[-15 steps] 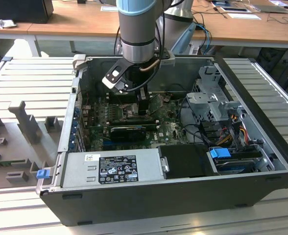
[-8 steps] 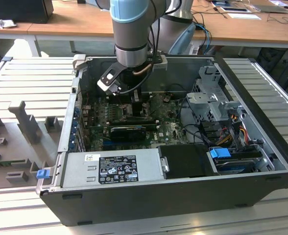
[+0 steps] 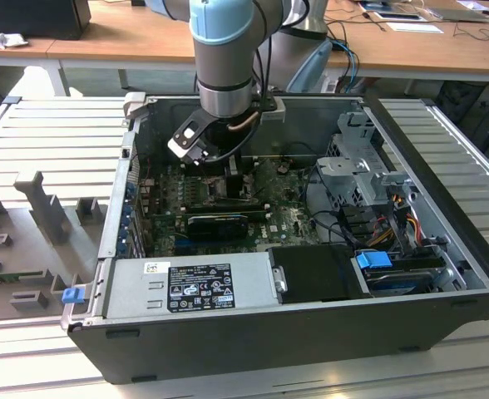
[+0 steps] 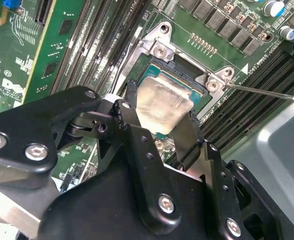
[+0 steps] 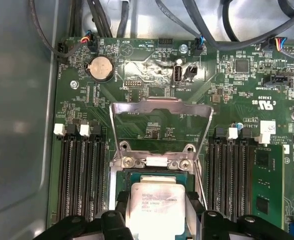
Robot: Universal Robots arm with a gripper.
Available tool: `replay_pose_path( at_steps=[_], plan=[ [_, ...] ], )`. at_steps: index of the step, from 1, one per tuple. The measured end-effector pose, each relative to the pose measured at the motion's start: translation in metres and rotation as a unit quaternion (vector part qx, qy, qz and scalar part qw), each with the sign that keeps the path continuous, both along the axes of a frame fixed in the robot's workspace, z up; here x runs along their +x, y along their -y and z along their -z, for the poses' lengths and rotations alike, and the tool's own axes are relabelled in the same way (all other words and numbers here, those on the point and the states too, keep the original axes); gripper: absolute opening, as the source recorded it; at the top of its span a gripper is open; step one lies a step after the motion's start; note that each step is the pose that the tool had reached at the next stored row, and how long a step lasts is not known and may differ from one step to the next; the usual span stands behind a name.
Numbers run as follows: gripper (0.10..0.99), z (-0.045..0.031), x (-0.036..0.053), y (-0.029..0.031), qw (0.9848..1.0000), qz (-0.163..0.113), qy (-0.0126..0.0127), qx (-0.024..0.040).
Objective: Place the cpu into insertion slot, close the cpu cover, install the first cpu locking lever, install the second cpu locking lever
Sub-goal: 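Place the cpu into insertion slot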
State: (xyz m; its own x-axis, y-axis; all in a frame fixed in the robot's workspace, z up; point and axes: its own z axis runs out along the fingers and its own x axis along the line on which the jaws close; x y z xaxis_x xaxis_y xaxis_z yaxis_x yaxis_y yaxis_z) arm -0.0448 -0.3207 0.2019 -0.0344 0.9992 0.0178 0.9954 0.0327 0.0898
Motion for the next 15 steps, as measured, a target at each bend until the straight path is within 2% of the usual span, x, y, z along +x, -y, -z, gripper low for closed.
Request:
replay_pose_path(
  at_steps=[8, 9, 15],
  plan=[
    [0.541, 0.0003, 0.0000, -0.0001, 1.0000, 0.000, 0.0001, 0.0003],
    [0.604, 0.0003, 0.0000, -0.0003, 1.0000, 0.000, 0.0001, 0.0009],
    [0.592, -0.0072, 0.0000, -0.0003, 1.0000, 0.000, -0.0005, 0.0013]
  ],
)
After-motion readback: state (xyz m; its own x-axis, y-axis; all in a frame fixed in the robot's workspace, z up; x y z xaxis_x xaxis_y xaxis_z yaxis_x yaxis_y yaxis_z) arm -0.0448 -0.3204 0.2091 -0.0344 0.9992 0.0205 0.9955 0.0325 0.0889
